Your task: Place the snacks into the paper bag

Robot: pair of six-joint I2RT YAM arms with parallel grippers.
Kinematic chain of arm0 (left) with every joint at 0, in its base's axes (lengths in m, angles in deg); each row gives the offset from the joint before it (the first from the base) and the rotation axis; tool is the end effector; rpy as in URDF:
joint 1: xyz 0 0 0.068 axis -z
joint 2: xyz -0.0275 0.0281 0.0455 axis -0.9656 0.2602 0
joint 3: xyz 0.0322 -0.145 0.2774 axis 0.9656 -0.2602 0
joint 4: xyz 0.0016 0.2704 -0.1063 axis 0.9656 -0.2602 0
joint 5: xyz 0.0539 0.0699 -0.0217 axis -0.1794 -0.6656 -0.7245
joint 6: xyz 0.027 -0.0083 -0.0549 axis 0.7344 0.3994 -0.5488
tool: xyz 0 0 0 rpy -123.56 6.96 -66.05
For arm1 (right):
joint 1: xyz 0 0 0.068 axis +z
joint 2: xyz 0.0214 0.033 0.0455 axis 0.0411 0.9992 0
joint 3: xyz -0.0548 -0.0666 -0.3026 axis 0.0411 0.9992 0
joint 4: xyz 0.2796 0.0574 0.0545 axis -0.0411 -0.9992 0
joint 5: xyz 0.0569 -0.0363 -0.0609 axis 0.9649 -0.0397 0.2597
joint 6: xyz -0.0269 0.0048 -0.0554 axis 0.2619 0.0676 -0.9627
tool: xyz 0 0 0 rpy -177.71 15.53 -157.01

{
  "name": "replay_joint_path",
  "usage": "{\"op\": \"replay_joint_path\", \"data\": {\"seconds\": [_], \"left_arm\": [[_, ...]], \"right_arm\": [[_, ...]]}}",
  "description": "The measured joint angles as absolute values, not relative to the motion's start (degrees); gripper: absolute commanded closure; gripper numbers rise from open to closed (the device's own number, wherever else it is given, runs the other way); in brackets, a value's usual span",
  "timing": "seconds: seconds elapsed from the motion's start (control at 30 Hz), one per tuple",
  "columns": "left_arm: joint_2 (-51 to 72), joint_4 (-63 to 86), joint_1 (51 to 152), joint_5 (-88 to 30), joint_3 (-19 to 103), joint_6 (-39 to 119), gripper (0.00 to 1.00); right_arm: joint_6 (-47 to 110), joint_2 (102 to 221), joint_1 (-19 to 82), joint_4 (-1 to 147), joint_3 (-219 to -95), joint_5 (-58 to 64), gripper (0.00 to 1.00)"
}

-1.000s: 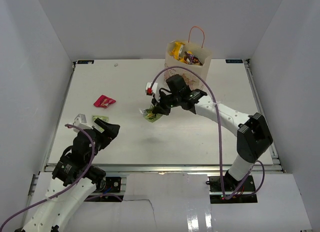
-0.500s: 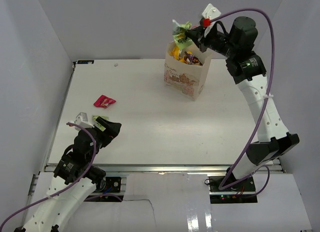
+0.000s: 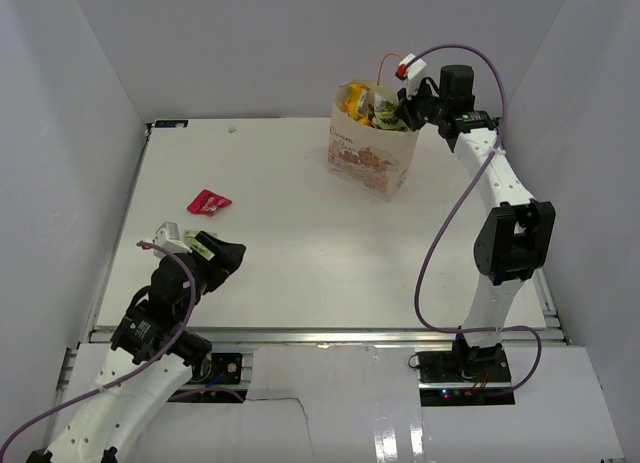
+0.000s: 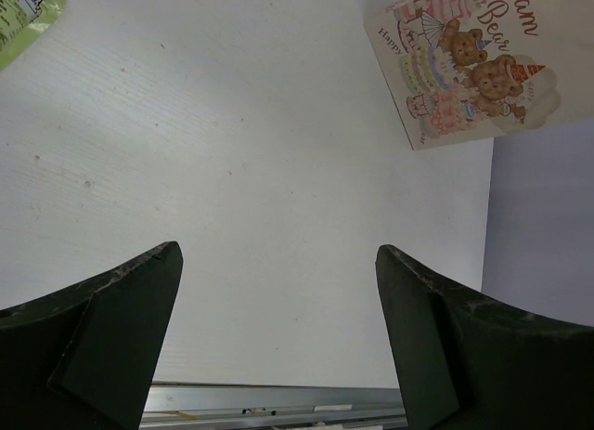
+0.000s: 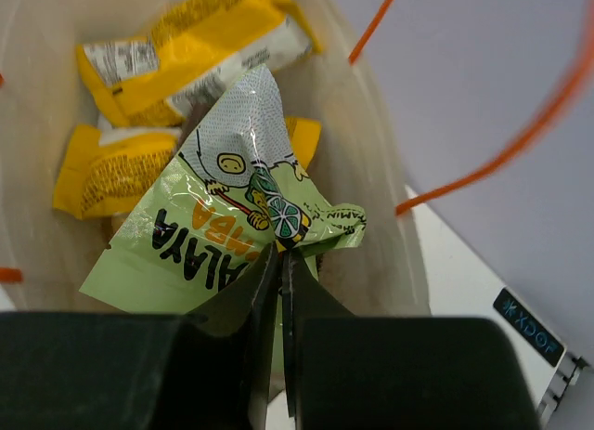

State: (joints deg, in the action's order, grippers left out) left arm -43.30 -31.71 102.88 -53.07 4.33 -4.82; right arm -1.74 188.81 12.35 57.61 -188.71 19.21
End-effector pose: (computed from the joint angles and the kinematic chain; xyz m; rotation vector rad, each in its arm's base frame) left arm 0.0890 -0.0328 0.2915 -0.6855 1.9792 -0.6344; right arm 0.4952 0.1063 0.4236 -0.8368 1.6534 0.1913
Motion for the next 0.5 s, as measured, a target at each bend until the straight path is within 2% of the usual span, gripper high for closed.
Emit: {"op": "replay_joint_path", "data": {"seconds": [0.17, 0.27, 0.37, 0.4, 0.5], "left_arm": [[-42.6, -31.6, 102.9, -53.1, 4.0, -4.8, 0.04], [-41.5, -31.5, 102.9, -53.8, 4.0, -5.4, 0.05], [-38.6, -31.6, 102.9, -55.0, 4.0, -6.2, 0.05], [-37.2, -31.6, 102.9, -55.2, 4.1, -6.3, 0.05], [-31.8, -31.4, 102.9, -55.6, 5.1, -5.8, 0.05]], "right_arm": [[-3.9, 188.7, 12.4, 58.2, -184.8, 17.1, 0.92], [-4.6, 187.7, 12.5, 58.5, -183.6, 16.2, 0.84], [-5.0, 187.1, 12.4, 58.2, -183.1, 15.9, 0.64], [-5.1, 186.9, 12.3, 57.8, -183.1, 15.9, 0.54], [-4.4, 185.8, 12.1, 56.8, -183.3, 16.2, 0.42]]}}
